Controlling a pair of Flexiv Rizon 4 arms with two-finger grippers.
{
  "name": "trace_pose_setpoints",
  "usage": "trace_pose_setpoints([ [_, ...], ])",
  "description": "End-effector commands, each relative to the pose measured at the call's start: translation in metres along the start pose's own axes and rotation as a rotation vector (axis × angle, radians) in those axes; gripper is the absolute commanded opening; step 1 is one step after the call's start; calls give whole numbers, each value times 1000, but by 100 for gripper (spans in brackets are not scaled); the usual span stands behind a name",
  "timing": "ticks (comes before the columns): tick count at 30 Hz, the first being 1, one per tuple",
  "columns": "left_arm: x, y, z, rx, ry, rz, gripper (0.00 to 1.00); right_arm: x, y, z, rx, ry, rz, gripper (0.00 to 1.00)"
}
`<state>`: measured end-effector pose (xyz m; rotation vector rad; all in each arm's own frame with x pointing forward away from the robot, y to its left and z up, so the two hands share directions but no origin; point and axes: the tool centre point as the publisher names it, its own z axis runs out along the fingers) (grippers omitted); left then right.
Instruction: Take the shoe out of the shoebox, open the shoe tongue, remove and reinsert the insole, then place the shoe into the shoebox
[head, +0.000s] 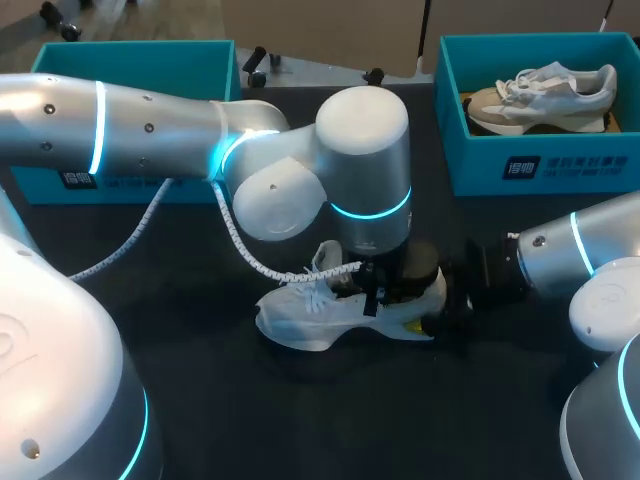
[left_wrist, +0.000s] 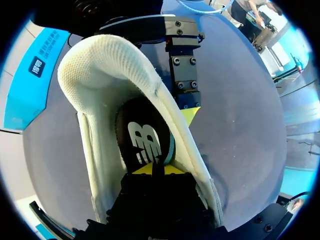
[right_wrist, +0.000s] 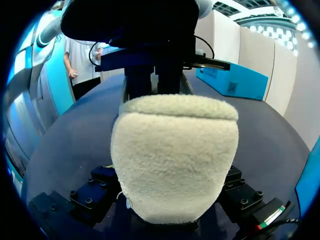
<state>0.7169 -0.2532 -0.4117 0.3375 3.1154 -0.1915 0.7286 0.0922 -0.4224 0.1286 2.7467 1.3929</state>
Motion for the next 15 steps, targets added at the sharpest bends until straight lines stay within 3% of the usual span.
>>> trace_pose_setpoints([
  [1,-7,7,38,-3,2,-15,0,-2,-3,0,3,-1,0,0],
  [15,-10,12,-9,47,46,-89,0,-2,-3,0,3,-1,0,0],
])
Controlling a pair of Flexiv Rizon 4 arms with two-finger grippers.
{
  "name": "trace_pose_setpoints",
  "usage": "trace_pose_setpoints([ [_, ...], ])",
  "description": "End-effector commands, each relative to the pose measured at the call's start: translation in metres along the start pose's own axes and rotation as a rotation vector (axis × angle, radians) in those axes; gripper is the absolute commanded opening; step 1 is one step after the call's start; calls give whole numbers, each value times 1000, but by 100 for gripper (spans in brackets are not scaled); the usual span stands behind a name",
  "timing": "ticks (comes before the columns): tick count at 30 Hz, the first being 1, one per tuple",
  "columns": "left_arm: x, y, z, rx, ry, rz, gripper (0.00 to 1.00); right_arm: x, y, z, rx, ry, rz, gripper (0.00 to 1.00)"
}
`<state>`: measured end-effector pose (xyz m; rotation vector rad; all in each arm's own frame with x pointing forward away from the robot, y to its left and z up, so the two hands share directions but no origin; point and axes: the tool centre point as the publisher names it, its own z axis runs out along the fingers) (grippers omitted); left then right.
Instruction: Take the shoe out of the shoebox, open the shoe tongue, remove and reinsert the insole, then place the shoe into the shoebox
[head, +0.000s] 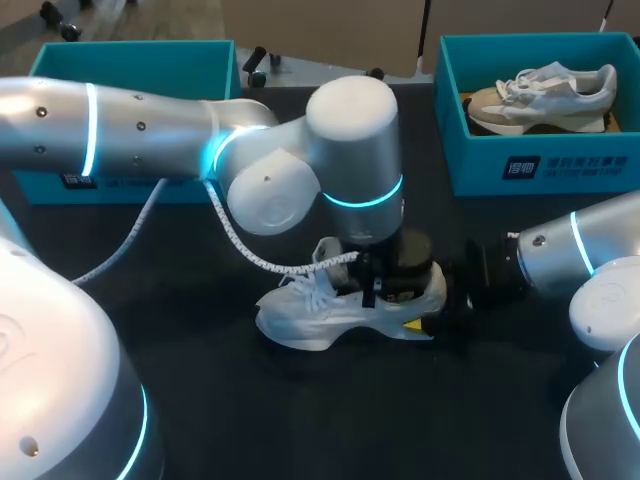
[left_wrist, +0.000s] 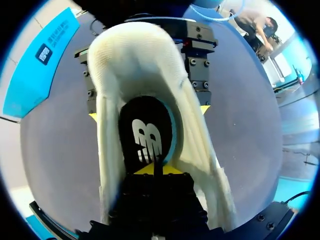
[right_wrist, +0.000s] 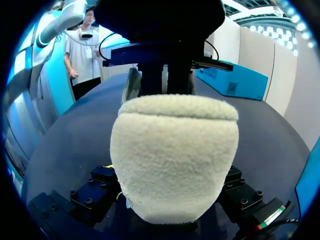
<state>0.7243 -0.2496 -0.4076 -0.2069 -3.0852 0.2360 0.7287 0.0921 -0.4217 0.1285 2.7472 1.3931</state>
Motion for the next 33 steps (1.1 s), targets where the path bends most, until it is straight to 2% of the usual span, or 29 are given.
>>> trace_pose_setpoints([
  [1,-3,7,-8,18,22,-8,0,-2,-3,0,3,-1,0,0],
  [18,3,9,-50,100,131,-46,0,-2,-3,0,3,-1,0,0],
  [33,16,2,-90,198,115,-31,0,-2,-3,0,3,-1,0,0],
])
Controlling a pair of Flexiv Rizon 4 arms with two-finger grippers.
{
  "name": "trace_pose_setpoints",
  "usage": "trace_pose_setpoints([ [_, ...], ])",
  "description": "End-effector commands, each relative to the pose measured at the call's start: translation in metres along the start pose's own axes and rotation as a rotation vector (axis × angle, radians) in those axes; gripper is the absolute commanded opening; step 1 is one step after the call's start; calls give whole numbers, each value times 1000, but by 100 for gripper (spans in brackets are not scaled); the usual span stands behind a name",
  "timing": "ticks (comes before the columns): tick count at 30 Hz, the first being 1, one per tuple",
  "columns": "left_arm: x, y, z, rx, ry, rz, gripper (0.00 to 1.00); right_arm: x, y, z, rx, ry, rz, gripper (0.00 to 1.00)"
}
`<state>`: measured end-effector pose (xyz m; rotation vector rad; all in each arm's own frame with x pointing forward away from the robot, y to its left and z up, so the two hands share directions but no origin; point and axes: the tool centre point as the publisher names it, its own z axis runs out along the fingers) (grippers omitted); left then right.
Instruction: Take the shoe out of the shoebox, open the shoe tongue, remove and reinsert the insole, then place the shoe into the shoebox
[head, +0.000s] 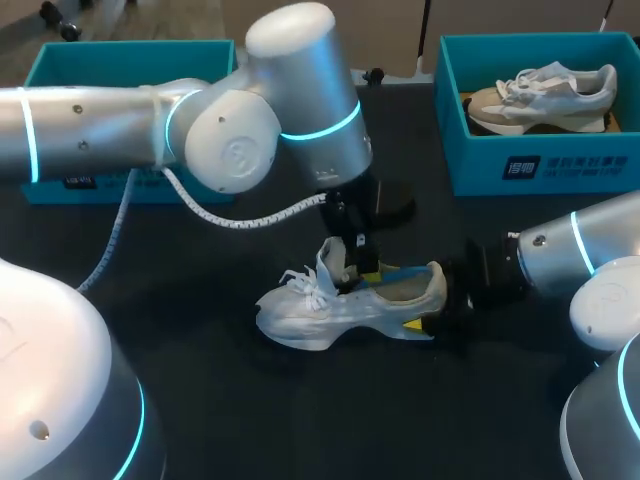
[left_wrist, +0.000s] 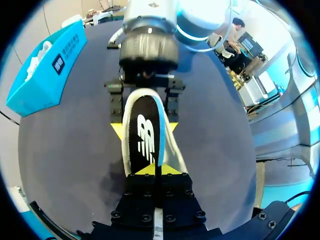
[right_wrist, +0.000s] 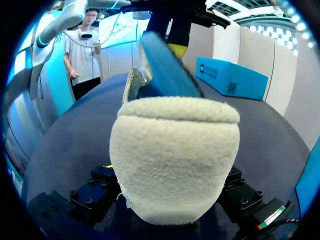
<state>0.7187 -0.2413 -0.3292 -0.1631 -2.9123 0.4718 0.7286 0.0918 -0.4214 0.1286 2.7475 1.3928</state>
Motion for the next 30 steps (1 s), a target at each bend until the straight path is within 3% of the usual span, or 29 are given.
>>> trace_pose_setpoints([
  [1,8,3,-13,29,-19,0,0,-2,-3,1,3,-1,0,0],
  [11,6,-20,-29,101,-41,-8,0,-2,-3,1,3,-1,0,0],
  [19,8,-36,-25,113,-34,3,0,-2,-3,1,3,-1,0,0],
  [20,8,-37,-24,112,-32,5,8,-2,-3,1,3,-1,0,0],
  [21,8,-37,-24,110,-30,6,38,-2,-3,1,3,-1,0,0],
  [22,9,-37,-23,109,-28,7,49,-2,-3,1,3,-1,0,0],
  [23,9,-37,-23,109,-27,7,75,-2,-3,1,3,-1,0,0],
  [24,10,-36,-23,112,-25,7,89,-2,-3,1,3,-1,0,0],
  [27,12,-34,-25,121,-30,14,99,-2,-3,1,3,-1,0,0],
  [30,14,-31,-27,126,-40,18,100,-2,-3,1,3,-1,0,0],
])
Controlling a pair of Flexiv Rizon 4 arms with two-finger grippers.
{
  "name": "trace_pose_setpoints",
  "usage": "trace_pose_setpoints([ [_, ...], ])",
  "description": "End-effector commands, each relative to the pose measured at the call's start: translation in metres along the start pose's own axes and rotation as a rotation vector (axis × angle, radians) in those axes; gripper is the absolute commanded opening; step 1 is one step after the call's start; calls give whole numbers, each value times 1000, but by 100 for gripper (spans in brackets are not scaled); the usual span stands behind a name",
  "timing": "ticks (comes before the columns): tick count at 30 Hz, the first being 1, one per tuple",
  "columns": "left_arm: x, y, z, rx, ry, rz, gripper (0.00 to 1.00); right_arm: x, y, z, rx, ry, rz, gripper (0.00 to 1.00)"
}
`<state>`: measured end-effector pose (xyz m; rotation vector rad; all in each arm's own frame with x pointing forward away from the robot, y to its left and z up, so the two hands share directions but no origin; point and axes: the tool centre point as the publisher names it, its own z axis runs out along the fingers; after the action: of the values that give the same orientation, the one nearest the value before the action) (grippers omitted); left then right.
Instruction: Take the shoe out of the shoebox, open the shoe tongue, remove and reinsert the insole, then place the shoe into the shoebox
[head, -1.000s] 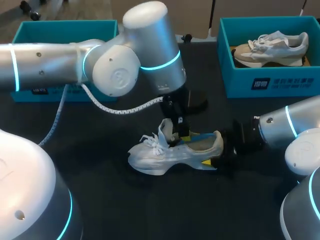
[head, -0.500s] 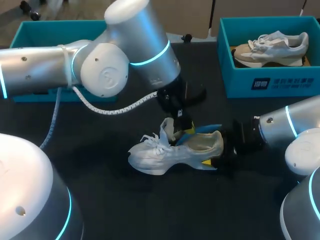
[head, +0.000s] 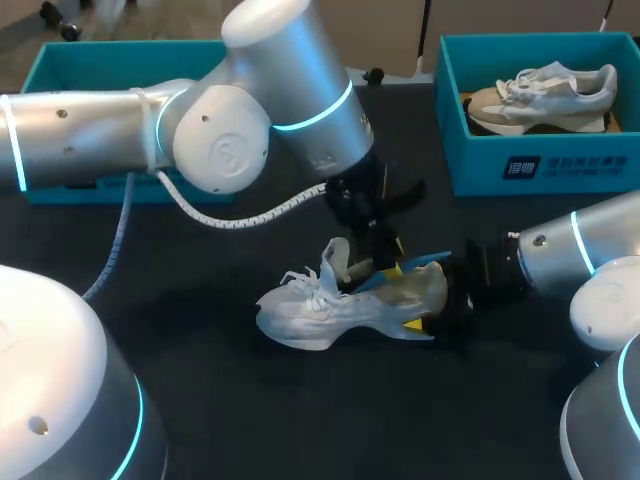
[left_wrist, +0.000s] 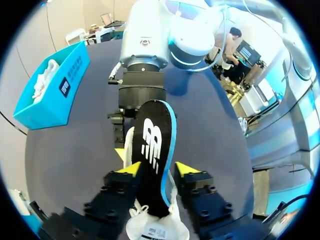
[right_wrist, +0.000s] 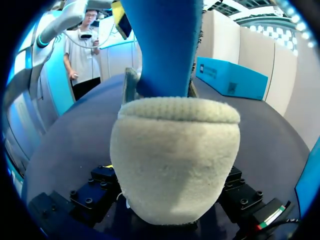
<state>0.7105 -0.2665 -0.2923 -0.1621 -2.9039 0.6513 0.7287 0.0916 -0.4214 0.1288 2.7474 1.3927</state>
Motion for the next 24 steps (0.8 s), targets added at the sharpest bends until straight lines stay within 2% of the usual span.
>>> trace_pose_setpoints([
  [1,4,5,-4,10,-24,7,100,-2,-3,1,3,-1,0,0],
  [10,6,9,-5,26,-101,33,100,-2,-3,1,3,-1,0,0],
  [21,4,6,-1,51,-255,54,100,-2,-3,1,3,-1,0,0],
  [24,1,4,2,60,-271,53,94,-2,-3,1,3,-1,0,0],
])
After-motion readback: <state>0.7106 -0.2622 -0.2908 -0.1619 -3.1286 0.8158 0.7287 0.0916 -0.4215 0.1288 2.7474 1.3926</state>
